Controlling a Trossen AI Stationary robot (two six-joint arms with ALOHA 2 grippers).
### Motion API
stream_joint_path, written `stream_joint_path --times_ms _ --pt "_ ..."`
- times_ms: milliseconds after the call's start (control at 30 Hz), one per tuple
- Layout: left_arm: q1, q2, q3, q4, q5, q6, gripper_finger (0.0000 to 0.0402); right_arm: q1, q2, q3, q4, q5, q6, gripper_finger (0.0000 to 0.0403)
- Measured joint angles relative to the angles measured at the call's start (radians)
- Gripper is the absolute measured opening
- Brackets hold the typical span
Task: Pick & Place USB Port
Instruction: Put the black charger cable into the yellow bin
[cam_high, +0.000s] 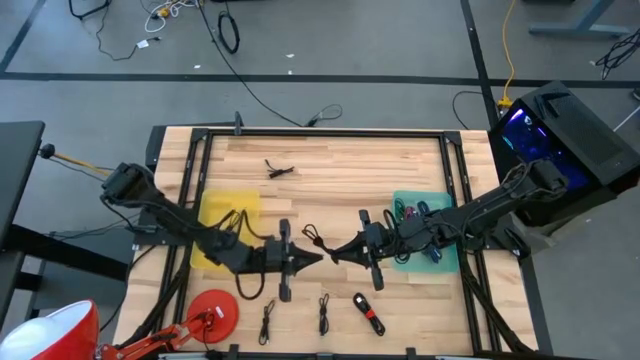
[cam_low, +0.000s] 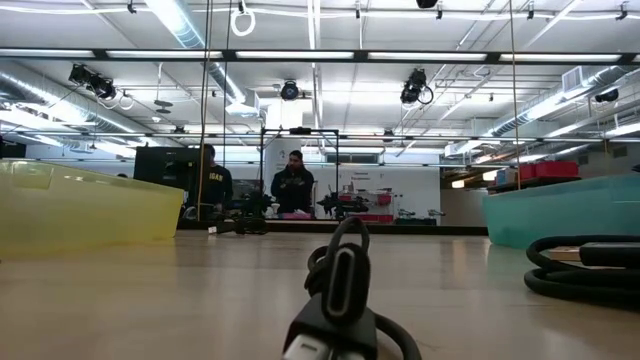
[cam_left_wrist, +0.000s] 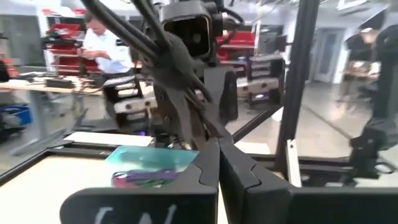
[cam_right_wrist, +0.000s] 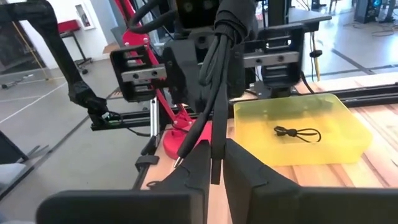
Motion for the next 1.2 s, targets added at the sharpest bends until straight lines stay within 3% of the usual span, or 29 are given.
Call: stream_joint_path --times_ms 167,333,400,567,767,867,967,1133,1200 --pt "-0.048 -0.012 0.0 0.012 -0.111 0.056 0.0005 0.0 0.0 0.0 0.003 -0.034 -0.004 0.0025" --pt "-0.019 -0.023 0.0 0.021 -0.106 0.07 0.0031 0.0 0.0 0.0 -0.003 -0.049 -0.017 0.0008" --pt "0.005 -0.023 0.0 0.023 -0.066 0.037 0.0045 0.0 0.0 0.0 -0.002 -0.049 -0.017 0.0008" --pt "0.08 -0.023 0.0 0.024 0.193 -0.061 0.0101 0.0 0.0 0.0 -0.002 -0.048 -0.017 0.0007" --pt "0.132 -0.023 0.0 0.025 0.22 -0.096 0.0178 -0.001 0.0 0.0 -0.002 -0.047 -0.017 0.0006" --pt "0.151 -0.022 0.0 0.04 0.243 -0.105 0.0191 -0.001 0.0 0.0 -0.002 -0.043 -0.014 0.0006" --pt "0.154 -0.021 0.0 0.068 0.284 -0.104 0.0161 -0.001 0.0 0.0 -0.003 -0.042 -0.013 0.0006" --pt "0.141 -0.021 0.0 0.083 0.306 -0.054 0.0029 -0.001 0.0 0.0 -0.021 -0.048 -0.006 0.0006" --pt "0.134 -0.021 0.0 0.075 0.285 -0.052 0.0021 0.0 0.0 0.0 -0.022 -0.046 -0.006 0.0007"
